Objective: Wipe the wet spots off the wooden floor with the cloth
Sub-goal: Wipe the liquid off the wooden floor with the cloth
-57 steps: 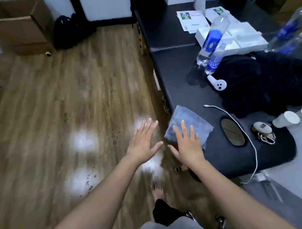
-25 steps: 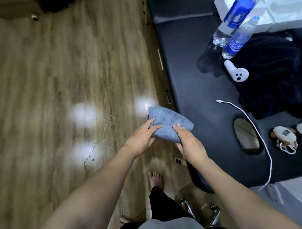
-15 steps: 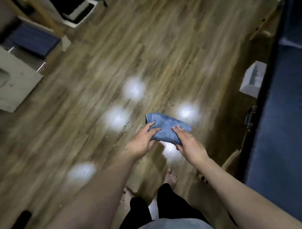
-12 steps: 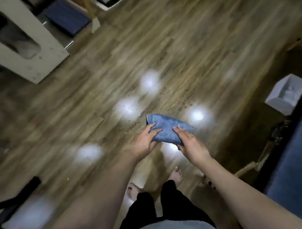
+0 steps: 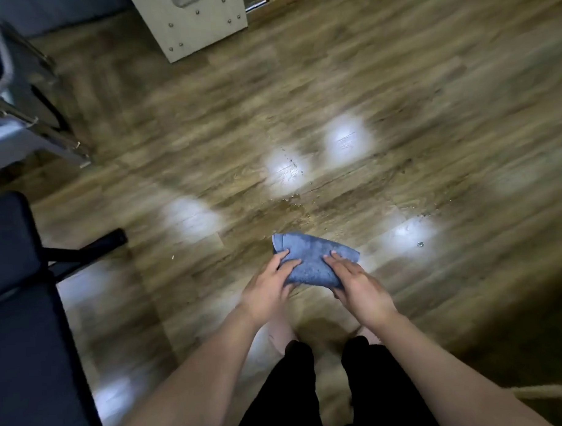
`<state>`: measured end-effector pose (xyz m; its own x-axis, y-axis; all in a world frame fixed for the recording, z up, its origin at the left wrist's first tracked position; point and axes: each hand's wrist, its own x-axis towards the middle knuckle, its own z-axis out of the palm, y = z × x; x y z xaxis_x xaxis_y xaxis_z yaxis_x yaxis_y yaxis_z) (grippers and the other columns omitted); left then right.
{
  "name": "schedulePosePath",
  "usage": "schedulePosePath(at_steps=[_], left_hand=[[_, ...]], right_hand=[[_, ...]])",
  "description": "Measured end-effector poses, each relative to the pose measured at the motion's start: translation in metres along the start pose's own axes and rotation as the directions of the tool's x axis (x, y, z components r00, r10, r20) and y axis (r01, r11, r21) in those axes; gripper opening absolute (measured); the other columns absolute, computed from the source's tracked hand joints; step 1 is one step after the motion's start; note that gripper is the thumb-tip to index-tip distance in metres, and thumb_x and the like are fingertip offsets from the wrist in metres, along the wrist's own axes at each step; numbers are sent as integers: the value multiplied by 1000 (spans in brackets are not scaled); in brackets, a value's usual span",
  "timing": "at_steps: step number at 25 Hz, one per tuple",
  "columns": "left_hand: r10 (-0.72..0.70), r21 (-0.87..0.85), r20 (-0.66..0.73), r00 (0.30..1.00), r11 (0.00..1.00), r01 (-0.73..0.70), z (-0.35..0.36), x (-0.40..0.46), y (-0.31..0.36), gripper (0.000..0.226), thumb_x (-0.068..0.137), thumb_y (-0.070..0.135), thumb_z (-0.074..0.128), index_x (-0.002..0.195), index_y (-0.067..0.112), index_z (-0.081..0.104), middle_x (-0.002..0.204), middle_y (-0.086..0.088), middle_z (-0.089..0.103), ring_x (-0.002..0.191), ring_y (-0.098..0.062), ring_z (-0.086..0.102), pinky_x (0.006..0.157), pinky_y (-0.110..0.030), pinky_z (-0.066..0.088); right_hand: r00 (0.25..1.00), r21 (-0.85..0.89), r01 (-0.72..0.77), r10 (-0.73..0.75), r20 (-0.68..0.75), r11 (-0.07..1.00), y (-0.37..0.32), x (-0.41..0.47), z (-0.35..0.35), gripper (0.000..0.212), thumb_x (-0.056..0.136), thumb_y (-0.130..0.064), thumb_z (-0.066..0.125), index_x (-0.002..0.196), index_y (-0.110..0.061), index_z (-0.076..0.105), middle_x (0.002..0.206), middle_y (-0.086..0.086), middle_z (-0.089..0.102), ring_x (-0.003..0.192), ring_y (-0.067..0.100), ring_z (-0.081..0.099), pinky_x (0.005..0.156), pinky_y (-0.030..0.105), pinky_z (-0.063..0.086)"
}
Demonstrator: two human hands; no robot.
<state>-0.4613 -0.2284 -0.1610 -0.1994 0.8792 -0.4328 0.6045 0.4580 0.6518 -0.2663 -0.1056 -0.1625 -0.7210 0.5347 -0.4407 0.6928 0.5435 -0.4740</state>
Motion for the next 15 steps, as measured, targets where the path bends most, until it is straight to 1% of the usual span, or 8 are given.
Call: schedulePosePath(at_steps=[1, 3, 5, 6, 8, 10, 13, 15], left_hand=[[-28, -5, -13, 1000, 1000, 28, 1, 0, -20, 48, 97, 22, 68, 142, 11, 57, 156, -12, 39, 137, -34, 49, 111, -45, 41], [-76, -7, -9, 997, 997, 76, 10, 1, -53, 50, 97, 27, 67, 144, 15, 55, 157, -7, 38, 138, -29, 48, 113, -39, 39], [-119, -25, -2, 993, 993, 119, 26, 8, -86, 51, 98, 29, 66, 146, 19, 53, 159, -4, 36, 141, -25, 45, 114, -31, 36], [-136, -29, 5, 991, 990, 136, 38, 16, -104, 52, 98, 30, 65, 148, 21, 50, 160, -2, 33, 143, -23, 42, 114, -28, 34], [-171, -41, 23, 985, 984, 172, 66, 36, -140, 54, 100, 32, 62, 150, 24, 46, 162, 1, 29, 145, -18, 38, 116, -27, 31], [-197, -63, 29, 980, 978, 198, 97, 61, -176, 54, 99, 27, 63, 151, 23, 45, 162, 1, 29, 146, -18, 37, 117, -28, 30], [-220, -73, 23, 975, 972, 221, 134, 106, -230, 54, 99, 24, 64, 150, 23, 47, 161, -1, 31, 144, -21, 40, 116, -27, 31], [-225, -87, -12, 974, 971, 223, 155, 143, -271, 53, 98, 23, 65, 148, 22, 50, 160, -1, 34, 141, -22, 44, 113, -25, 32]], right_hand=[[1000, -3, 10, -10, 14, 1000, -7, 14, 12, 67, 97, -29, 59, 156, -26, 29, 162, -5, 27, 147, 11, 29, 108, 29, 37], [998, -14, 11, -11, 58, 1000, -12, 36, 38, 66, 97, -30, 58, 156, -27, 29, 163, -5, 27, 147, 10, 29, 110, 31, 38], [992, -29, 19, -16, 124, 999, -7, 58, 66, 65, 97, -29, 58, 156, -27, 29, 163, -5, 26, 147, 11, 30, 111, 33, 37], [988, -27, 28, -24, 151, 999, 1, 73, 83, 65, 96, -28, 58, 155, -27, 31, 163, -5, 27, 146, 12, 31, 112, 32, 36], [979, -33, 54, -47, 197, 998, 20, 106, 119, 64, 95, -28, 58, 154, -27, 34, 162, -4, 29, 146, 14, 33, 111, 30, 35], [974, -47, 69, -57, 221, 996, 44, 143, 157, 62, 95, -28, 58, 153, -27, 36, 161, -3, 31, 144, 17, 37, 110, 31, 35], [965, -66, 54, -35, 260, 996, 75, 195, 213, 63, 95, -28, 58, 153, -29, 34, 162, -3, 30, 143, 18, 38, 106, 34, 39], [969, -77, 45, -24, 248, 996, 96, 239, 248, 64, 95, -29, 58, 154, -28, 32, 162, -1, 29, 141, 20, 41, 102, 35, 43]])
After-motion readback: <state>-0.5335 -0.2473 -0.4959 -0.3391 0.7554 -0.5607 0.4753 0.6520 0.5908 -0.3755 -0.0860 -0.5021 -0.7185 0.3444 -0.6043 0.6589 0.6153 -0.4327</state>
